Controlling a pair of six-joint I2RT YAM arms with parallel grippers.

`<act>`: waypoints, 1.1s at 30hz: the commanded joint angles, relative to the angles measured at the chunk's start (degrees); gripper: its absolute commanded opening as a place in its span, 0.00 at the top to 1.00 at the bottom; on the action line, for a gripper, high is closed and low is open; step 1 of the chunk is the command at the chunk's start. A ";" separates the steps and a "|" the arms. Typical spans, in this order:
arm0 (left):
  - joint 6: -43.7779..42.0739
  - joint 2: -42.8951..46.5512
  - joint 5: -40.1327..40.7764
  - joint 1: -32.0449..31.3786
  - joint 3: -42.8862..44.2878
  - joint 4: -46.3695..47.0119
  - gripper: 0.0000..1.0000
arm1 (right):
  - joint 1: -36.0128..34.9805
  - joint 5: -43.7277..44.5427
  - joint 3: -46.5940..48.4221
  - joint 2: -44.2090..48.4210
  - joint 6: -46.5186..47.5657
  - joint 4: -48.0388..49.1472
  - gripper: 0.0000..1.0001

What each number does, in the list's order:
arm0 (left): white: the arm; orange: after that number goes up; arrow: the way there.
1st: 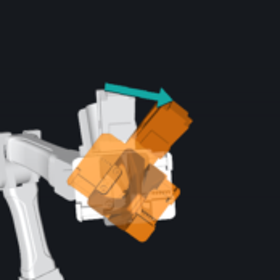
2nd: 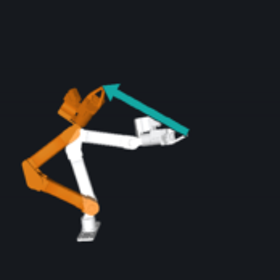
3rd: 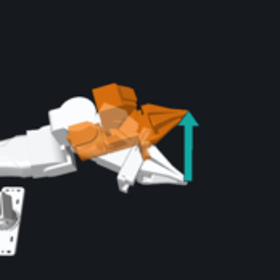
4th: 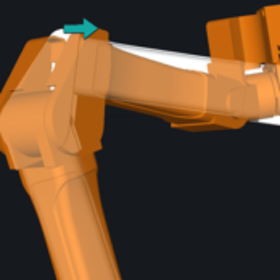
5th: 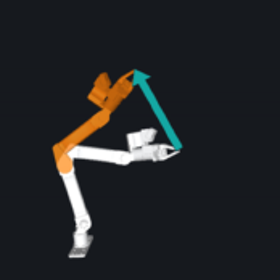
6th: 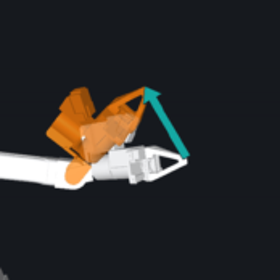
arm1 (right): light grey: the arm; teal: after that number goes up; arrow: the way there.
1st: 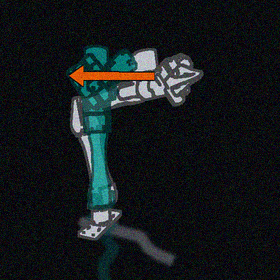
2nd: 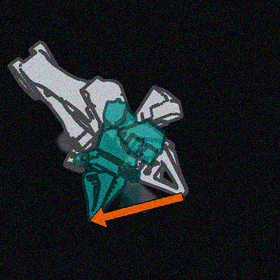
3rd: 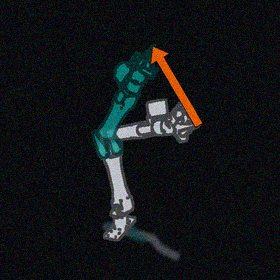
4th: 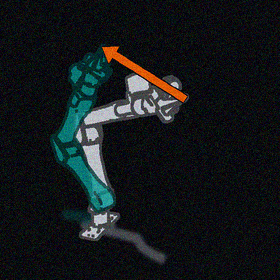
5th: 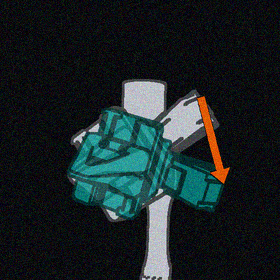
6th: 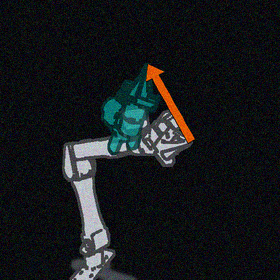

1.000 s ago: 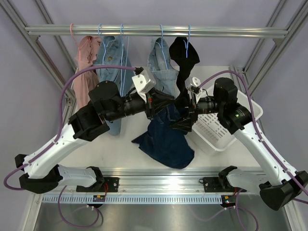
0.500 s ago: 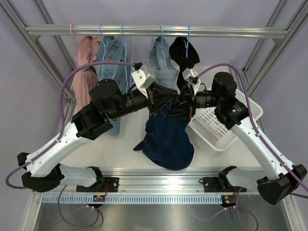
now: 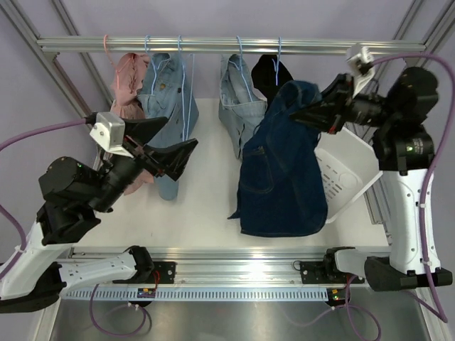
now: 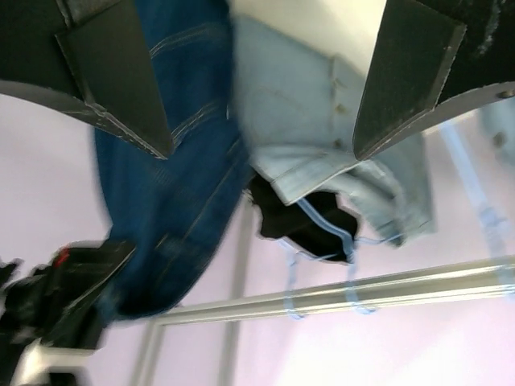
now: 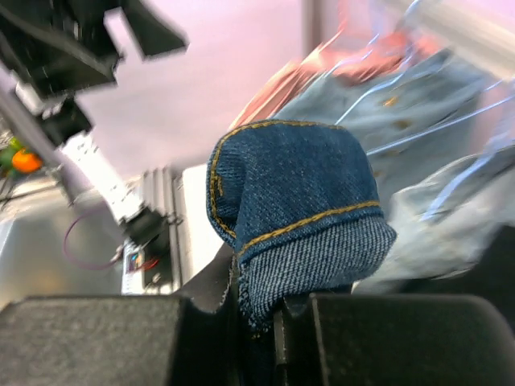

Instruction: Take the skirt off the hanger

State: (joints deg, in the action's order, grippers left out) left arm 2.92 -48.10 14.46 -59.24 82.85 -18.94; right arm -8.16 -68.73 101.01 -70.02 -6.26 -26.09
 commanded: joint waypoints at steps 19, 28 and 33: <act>7.71 7.49 17.27 -0.17 -10.51 -19.55 0.01 | 31.28 -4.47 29.35 -18.15 -15.63 7.45 1.00; 8.68 14.08 20.08 -0.26 -14.99 -23.07 0.01 | 23.48 4.01 2.46 -7.24 25.11 -20.71 1.00; 9.30 15.92 20.35 -0.17 -16.75 -24.21 0.01 | 18.45 14.13 -12.83 -4.52 31.66 -19.80 1.00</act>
State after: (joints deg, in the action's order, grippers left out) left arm 11.14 -33.23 32.99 -59.24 66.94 -43.38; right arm 11.03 -62.26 93.30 -77.49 14.70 -42.96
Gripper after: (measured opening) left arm 0.985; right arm 0.164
